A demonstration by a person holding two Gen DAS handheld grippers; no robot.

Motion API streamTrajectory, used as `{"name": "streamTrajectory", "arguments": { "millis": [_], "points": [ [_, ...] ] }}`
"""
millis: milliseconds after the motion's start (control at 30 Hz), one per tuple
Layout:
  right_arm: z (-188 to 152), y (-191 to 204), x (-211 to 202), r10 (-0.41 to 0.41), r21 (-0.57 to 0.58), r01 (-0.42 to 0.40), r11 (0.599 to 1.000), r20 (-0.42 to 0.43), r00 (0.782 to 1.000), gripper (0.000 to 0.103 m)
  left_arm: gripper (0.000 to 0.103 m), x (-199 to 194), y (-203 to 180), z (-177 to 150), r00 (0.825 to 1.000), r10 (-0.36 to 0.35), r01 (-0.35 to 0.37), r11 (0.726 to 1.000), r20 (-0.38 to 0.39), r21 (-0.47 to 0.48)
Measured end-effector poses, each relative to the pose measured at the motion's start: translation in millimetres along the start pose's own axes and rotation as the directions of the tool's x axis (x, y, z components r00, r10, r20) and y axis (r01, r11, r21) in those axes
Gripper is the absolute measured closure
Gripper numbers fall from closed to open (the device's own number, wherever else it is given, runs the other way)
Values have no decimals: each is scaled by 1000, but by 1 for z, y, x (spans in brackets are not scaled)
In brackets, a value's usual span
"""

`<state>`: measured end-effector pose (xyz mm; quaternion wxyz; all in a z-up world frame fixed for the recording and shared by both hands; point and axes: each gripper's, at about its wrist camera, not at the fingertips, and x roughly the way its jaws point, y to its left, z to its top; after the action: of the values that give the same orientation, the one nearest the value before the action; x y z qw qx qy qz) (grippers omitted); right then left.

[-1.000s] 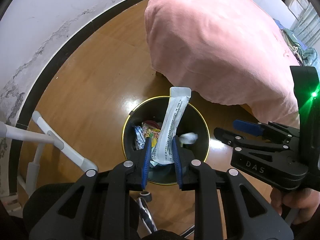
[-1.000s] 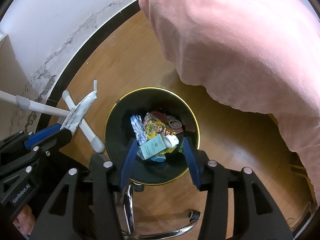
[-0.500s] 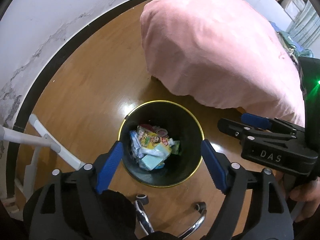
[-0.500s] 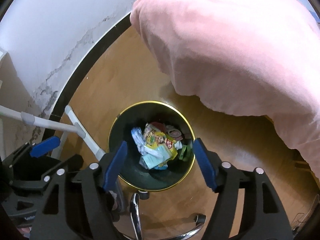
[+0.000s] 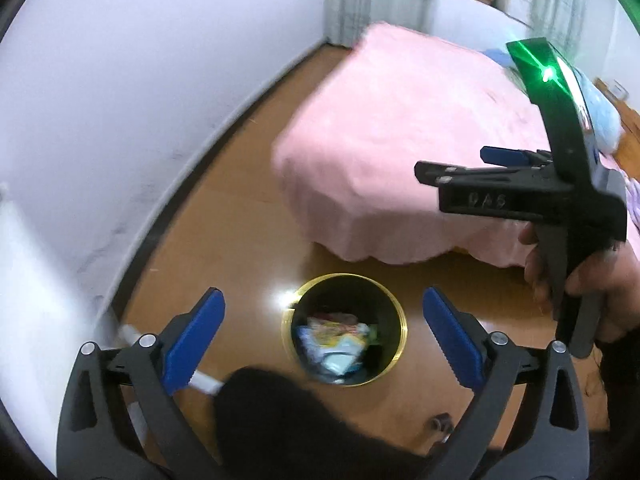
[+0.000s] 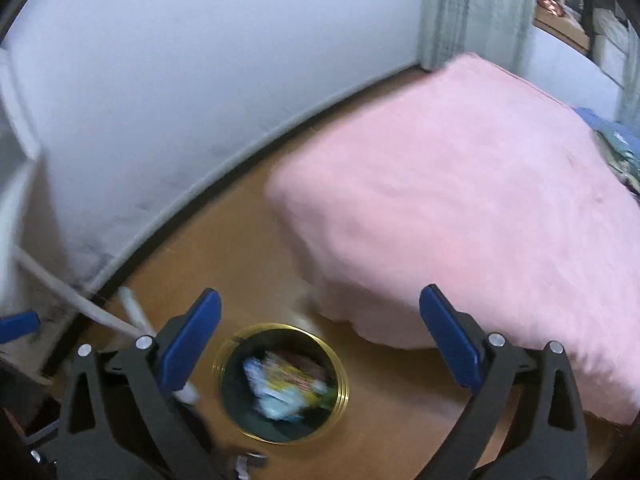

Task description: Collect trash

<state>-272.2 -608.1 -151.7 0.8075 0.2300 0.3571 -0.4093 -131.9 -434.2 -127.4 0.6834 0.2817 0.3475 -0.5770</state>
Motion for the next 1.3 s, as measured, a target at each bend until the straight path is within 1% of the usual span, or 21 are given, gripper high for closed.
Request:
{"name": "streamTrajectory", "arguments": {
  "millis": [100, 133, 167, 233, 267, 333, 400, 433, 467, 567, 600, 633, 700, 733, 767, 833, 900, 933, 1033, 1167, 1300],
  "points": [
    [17, 49, -26, 129, -58, -127, 990, 30, 991, 7, 7, -62, 44, -10, 994, 74, -68, 995, 80, -74],
    [23, 77, -37, 180, -100, -175, 979, 45, 983, 7, 7, -80, 60, -15, 989, 109, -98, 990, 103, -104],
    [27, 97, -44, 214, -130, -205, 970, 54, 975, 7, 7, -107, 84, -25, 976, 176, -154, 975, 130, -159],
    [33, 143, -59, 306, -202, -289, 936, 58, 950, 7, 7, -137, 115, -40, 954, 264, -226, 945, 143, -235],
    [36, 168, -66, 356, -240, -335, 911, 49, 933, 7, 7, -156, 134, -52, 935, 321, -270, 920, 150, -285],
    [36, 214, -80, 427, -309, -396, 865, 37, 903, 7, 7, -187, 166, -75, 884, 449, -375, 848, 131, -374],
    [31, 255, -94, 490, -370, -447, 815, 26, 871, 7, 7, -216, 194, -104, 828, 553, -461, 765, 92, -450],
    [27, 274, -100, 518, -402, -470, 786, 12, 855, 7, 7, -226, 203, -115, 809, 583, -487, 734, 71, -473],
    [23, 292, -107, 545, -439, -491, 752, -5, 838, 7, 7, -242, 214, -133, 784, 620, -518, 690, 43, -506],
    [10, 326, -126, 599, -508, -525, 683, -21, 800, 7, 7, -270, 229, -166, 729, 684, -570, 597, -13, -565],
    [6, 333, -131, 612, -523, -535, 664, -31, 790, 7, 7, -279, 233, -178, 716, 697, -576, 569, -27, -587],
    [1, 341, -136, 626, -538, -543, 644, -38, 779, 7, 7, -285, 233, -186, 709, 704, -578, 550, -37, -603],
    [-4, 348, -144, 638, -551, -552, 625, -46, 768, 7, 7, -300, 236, -206, 697, 715, -578, 513, -57, -635],
    [-7, 349, -148, 645, -557, -559, 614, -54, 762, 7, 7, -304, 236, -212, 692, 720, -579, 501, -62, -644],
    [-5, 357, -153, 649, -563, -562, 607, -58, 759, 7, 7, -309, 235, -220, 678, 730, -589, 475, -80, -654],
    [-8, 362, -160, 656, -575, -563, 594, -60, 753, 7, 7, -314, 235, -226, 667, 738, -601, 458, -97, -655],
    [-10, 365, -166, 664, -588, -566, 578, -63, 745, 7, 7, -321, 232, -230, 650, 753, -610, 434, -106, -662],
    [-12, 367, -170, 667, -596, -564, 572, -62, 743, 7, 7, -323, 233, -232, 648, 754, -609, 427, -109, -668],
    [-17, 369, -175, 666, -613, -553, 565, -57, 743, 7, 7, -330, 227, -239, 651, 750, -597, 415, -112, -686],
    [-19, 370, -178, 668, -621, -550, 559, -56, 742, 7, 7, -337, 227, -244, 640, 759, -606, 399, -122, -688],
    [-21, 372, -183, 670, -630, -547, 551, -56, 740, 7, 7, -344, 222, -249, 635, 763, -601, 391, -121, -697]
  ]
}}
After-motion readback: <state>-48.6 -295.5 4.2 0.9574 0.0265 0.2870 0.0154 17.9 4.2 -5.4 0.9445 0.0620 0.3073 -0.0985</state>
